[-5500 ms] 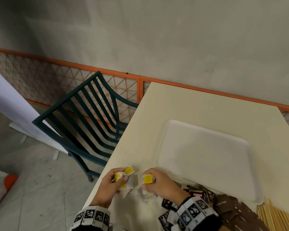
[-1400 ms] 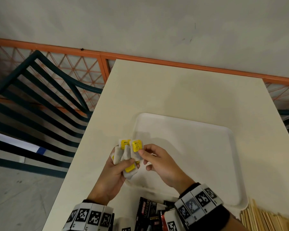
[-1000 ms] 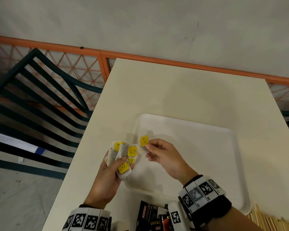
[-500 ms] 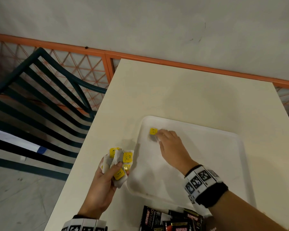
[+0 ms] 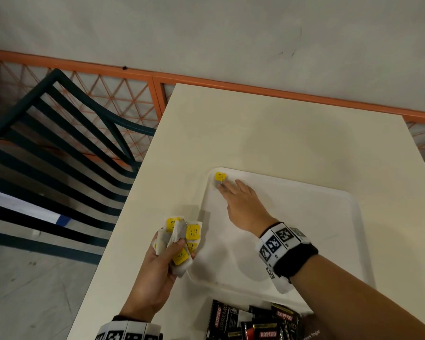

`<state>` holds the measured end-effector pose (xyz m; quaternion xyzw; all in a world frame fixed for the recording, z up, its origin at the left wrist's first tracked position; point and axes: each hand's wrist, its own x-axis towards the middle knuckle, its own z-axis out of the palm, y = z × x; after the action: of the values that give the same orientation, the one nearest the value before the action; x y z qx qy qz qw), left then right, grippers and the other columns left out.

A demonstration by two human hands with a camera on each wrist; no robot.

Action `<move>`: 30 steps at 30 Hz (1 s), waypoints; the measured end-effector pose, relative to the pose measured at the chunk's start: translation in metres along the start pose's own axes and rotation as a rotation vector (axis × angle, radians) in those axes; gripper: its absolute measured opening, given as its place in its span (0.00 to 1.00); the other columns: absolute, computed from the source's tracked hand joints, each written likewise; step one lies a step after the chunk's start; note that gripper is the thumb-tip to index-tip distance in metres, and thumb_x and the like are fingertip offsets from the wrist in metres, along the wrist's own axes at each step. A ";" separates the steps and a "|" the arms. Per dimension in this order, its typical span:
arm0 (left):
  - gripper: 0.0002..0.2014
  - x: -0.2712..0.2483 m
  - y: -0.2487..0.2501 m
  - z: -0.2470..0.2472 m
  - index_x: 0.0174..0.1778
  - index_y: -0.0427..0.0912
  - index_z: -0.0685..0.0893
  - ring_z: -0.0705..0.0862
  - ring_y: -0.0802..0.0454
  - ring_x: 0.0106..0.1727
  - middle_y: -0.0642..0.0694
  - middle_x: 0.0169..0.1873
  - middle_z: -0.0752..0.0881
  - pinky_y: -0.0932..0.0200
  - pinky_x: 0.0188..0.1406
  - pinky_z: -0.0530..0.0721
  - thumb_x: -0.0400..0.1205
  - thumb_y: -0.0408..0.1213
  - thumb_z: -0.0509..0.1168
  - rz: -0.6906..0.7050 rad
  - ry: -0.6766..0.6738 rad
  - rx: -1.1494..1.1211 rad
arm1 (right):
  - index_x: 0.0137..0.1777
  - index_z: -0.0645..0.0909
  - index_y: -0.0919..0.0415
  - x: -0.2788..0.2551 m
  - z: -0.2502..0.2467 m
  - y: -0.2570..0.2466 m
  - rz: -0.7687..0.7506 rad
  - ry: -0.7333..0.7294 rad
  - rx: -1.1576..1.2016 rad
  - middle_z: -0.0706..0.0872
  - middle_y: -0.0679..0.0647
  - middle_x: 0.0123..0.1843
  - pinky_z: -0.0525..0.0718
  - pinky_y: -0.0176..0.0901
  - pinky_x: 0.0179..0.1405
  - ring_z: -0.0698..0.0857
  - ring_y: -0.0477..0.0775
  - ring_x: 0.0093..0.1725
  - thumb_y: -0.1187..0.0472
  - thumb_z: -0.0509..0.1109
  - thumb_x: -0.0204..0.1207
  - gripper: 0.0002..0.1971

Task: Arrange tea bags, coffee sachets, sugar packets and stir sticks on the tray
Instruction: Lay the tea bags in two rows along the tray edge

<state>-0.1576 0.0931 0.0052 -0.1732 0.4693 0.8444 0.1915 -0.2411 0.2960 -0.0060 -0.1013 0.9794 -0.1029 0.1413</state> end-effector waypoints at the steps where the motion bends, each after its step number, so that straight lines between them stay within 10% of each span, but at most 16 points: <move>1: 0.18 0.000 0.001 0.000 0.56 0.44 0.81 0.90 0.51 0.43 0.46 0.43 0.91 0.61 0.37 0.89 0.70 0.30 0.63 -0.001 -0.003 -0.003 | 0.81 0.53 0.56 0.002 -0.001 0.000 0.000 -0.007 0.000 0.51 0.49 0.84 0.52 0.49 0.77 0.54 0.62 0.80 0.67 0.53 0.80 0.29; 11: 0.14 0.000 0.000 0.011 0.55 0.43 0.81 0.90 0.53 0.42 0.46 0.42 0.91 0.61 0.35 0.88 0.80 0.23 0.57 -0.014 -0.016 -0.012 | 0.79 0.61 0.54 -0.007 -0.008 -0.002 -0.034 0.095 0.170 0.64 0.51 0.80 0.54 0.45 0.77 0.60 0.57 0.78 0.63 0.53 0.83 0.24; 17: 0.14 0.002 0.002 0.021 0.55 0.43 0.81 0.90 0.55 0.38 0.48 0.39 0.91 0.63 0.32 0.86 0.79 0.25 0.59 -0.002 -0.024 0.005 | 0.57 0.82 0.53 -0.035 -0.024 -0.031 0.080 -0.105 0.913 0.84 0.44 0.51 0.76 0.33 0.53 0.81 0.43 0.51 0.46 0.65 0.77 0.15; 23: 0.14 0.003 0.001 0.023 0.54 0.43 0.82 0.90 0.54 0.39 0.46 0.40 0.91 0.62 0.33 0.87 0.73 0.29 0.63 0.012 -0.042 0.039 | 0.39 0.75 0.50 -0.041 -0.020 -0.038 0.020 -0.152 1.023 0.80 0.45 0.37 0.78 0.30 0.39 0.80 0.43 0.37 0.62 0.73 0.74 0.09; 30: 0.12 0.002 0.002 0.010 0.53 0.44 0.82 0.88 0.54 0.35 0.46 0.36 0.89 0.65 0.24 0.83 0.76 0.29 0.62 0.008 0.013 0.079 | 0.41 0.77 0.50 -0.034 -0.026 -0.012 0.109 -0.039 1.007 0.83 0.50 0.35 0.75 0.32 0.29 0.80 0.44 0.31 0.68 0.72 0.73 0.10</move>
<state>-0.1610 0.1015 0.0108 -0.1690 0.5043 0.8249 0.1915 -0.2146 0.2971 0.0294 0.0287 0.8092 -0.5530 0.1962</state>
